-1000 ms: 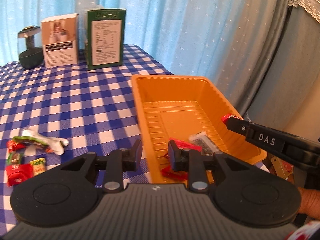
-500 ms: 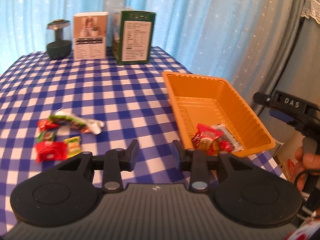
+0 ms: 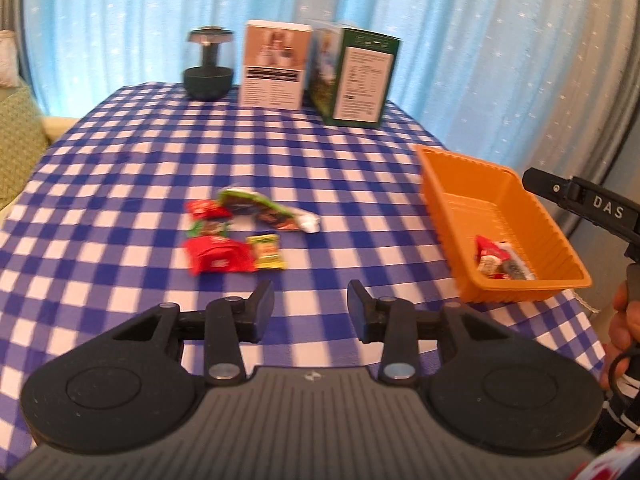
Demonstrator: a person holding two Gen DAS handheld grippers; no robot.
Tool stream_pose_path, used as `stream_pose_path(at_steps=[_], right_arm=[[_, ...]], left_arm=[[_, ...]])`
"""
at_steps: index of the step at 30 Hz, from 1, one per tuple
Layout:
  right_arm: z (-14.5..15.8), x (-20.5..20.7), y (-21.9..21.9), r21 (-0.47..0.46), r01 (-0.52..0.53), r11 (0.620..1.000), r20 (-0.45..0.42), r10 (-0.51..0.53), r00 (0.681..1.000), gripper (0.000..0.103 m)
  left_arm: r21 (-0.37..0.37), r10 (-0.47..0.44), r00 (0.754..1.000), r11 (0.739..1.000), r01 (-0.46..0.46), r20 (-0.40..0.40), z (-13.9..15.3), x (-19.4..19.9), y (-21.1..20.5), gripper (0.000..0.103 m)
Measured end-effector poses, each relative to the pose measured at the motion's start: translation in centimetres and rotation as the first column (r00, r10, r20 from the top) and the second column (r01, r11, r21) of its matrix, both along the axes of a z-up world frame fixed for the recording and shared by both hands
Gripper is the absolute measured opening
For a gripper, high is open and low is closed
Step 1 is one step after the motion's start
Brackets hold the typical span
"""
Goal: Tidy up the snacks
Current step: 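Move both open tools back from the tray toward the snack pile, then grasp the red packet with the left tool while the right tool grasps the yellow candy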
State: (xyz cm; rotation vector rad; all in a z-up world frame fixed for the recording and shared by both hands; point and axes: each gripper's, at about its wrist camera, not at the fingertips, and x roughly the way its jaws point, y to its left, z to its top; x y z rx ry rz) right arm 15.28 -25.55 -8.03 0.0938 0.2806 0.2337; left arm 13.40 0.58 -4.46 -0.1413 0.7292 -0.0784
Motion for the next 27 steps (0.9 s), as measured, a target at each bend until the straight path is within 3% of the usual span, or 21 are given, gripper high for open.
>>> stream_pose_path(at_steps=[12,27], right_arm=[[-1.1,-0.5,5.0,-0.069,-0.124,0.990,-0.044,0.122,0.992,0.061],[-3.4,1.2,10.2,-0.114,-0.236,0.965,-0.192,0.211,0.958,0.061]], left_arm=[[0.027,0.067,0.998,0.997,-0.067,-0.014,-0.6,-1.0,4.7,0.043],[0.115,0.000,0.999,0.993,0.005,-0.041,-2.1,1.0,7.1,0.052]])
